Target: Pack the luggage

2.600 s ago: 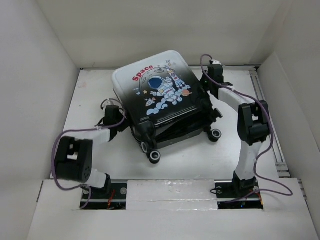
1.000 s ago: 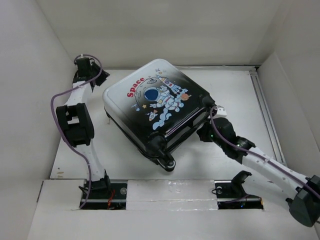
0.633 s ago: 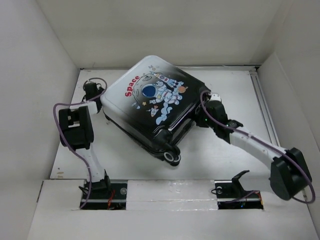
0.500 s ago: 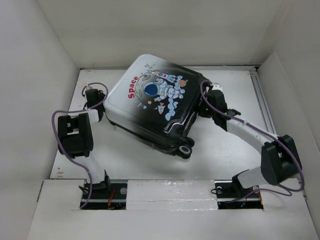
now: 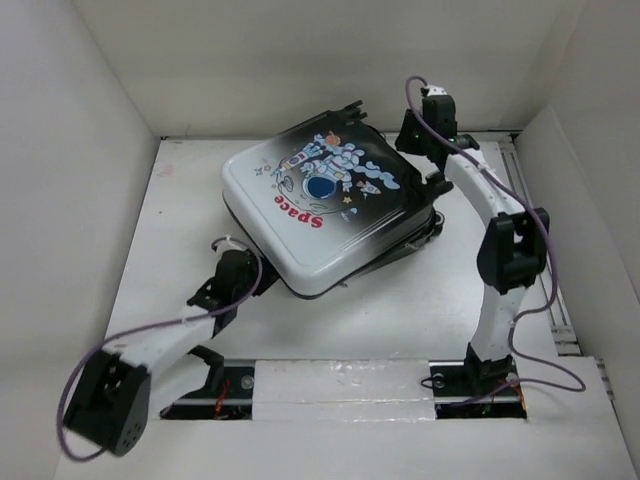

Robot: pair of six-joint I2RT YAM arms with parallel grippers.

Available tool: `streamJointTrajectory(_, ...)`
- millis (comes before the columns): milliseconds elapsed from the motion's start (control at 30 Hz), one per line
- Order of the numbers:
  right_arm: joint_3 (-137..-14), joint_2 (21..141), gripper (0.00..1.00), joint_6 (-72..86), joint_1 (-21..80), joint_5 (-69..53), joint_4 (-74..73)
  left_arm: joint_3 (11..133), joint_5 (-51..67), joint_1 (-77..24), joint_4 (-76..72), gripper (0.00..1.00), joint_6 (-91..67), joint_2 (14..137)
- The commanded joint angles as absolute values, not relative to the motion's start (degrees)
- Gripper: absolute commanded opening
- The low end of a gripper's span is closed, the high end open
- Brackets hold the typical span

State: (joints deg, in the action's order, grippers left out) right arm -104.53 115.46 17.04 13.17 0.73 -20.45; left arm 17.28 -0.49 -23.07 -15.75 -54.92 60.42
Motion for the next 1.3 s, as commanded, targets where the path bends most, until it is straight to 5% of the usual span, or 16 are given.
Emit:
streamJointTrajectory(0, -104.3, 103.8, 0.41, 18.1, 15.4, -9.5, -21.5, 17.7, -3.6, -25.8, -9.0, 0.24, -58.5, 43.2)
streamJointTrajectory(33, -103.5, 99.4, 0.51, 18.1, 14.6, -10.1, -21.5, 17.7, -6.3, -26.4, -2.7, 0.26, -57.9, 39.2)
streamJointTrajectory(167, -96.3, 86.8, 0.57, 16.9, 13.4, -11.8, -18.5, 21.4, -17.9, -26.4, 3.1, 0.51, -54.1, 25.1)
streamJointTrajectory(333, -64.6, 63.5, 0.45, 15.9, 23.1, -16.1, -3.2, 25.7, -15.7, -26.4, 0.8, 0.40, -52.6, 31.3)
streamJointTrajectory(500, -42.1, 45.2, 0.45, 16.1, 34.5, -19.1, 9.7, 26.3, -13.4, -26.4, -5.2, 0.41, -51.1, 39.1)
streamJointTrajectory(600, -37.4, 42.5, 0.43, 16.1, 40.0, -19.6, 6.0, 27.6, -13.9, -26.4, -12.3, 0.51, -49.1, 39.8)
streamJointTrajectory(767, -29.6, 37.4, 0.35, 25.5, 43.7, 1.4, 3.3, 36.1, -9.6, -24.3, -21.3, 0.65, -44.8, 50.2)
streamJointTrajectory(933, -29.3, 38.0, 0.23, 28.6, 42.5, 9.9, -2.7, 55.7, -7.3, -20.3, -10.6, 0.65, -43.7, 63.4)
streamJointTrajectory(1267, -27.5, 41.0, 0.19, 31.1, 38.9, 17.9, -5.4, 46.1, -11.4, -10.1, -18.4, 0.62, -49.4, 57.5)
